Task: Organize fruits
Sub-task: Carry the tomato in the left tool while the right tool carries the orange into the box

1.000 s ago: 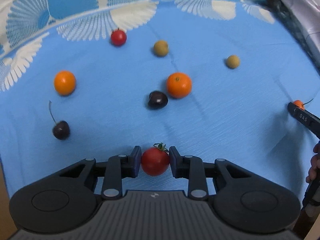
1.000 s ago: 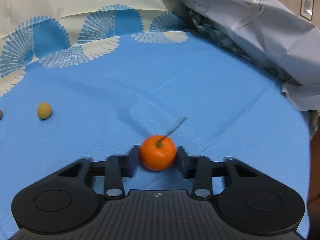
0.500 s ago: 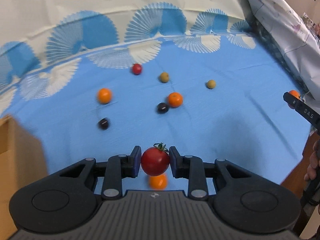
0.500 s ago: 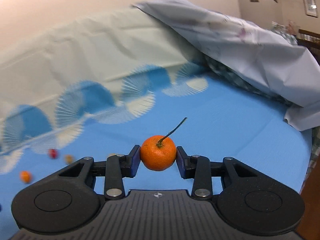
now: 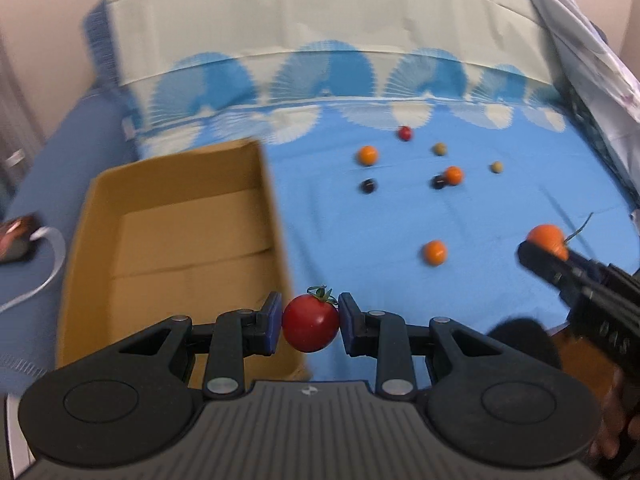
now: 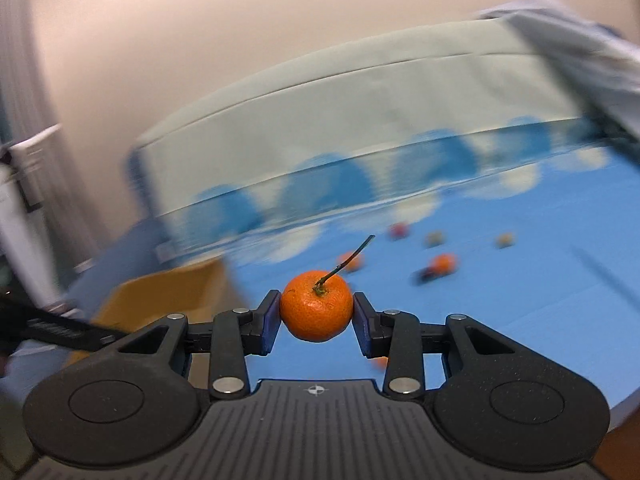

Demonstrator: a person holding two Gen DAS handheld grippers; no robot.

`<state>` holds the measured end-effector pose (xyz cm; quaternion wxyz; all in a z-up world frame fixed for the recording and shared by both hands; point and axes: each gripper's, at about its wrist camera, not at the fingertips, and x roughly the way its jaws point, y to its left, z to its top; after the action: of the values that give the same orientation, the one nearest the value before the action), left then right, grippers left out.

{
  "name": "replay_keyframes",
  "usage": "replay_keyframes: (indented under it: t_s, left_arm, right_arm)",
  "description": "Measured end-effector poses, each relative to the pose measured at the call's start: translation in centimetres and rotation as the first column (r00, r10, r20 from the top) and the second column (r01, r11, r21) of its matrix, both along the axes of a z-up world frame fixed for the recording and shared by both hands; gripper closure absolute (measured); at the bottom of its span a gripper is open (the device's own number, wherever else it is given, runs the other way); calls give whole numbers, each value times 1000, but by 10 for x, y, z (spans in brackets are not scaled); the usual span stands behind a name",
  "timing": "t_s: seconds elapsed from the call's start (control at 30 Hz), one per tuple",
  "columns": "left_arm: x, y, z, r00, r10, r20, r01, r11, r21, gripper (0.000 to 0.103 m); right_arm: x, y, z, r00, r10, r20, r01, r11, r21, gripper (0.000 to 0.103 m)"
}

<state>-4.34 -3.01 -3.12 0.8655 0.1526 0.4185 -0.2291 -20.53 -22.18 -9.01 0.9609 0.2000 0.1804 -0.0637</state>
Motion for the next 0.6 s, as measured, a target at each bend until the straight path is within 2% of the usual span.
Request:
replay_keyframes:
  t_s: [0.1, 0.23, 0.37, 0.6]
  left_arm:
    - [-19, 42, 3, 999, 44, 4, -44, 999, -7, 70]
    - [-41, 89, 2, 995, 101, -6, -101, 994, -34, 70]
    - [-53, 120, 1, 991, 137, -7, -137, 989, -62, 70]
    - [-62, 140, 2, 990, 144, -4, -143, 982, -125, 70]
  right_arm:
    - [-3, 44, 9, 993, 115, -9, -115, 993, -11, 63]
    - [-7, 91, 20, 981, 193, -18, -194, 978, -73, 63]
    - [-11, 116, 33, 979, 205, -20, -206, 971, -122, 63]
    - [-16, 141, 40, 979, 203, -31, -205, 961, -184, 63]
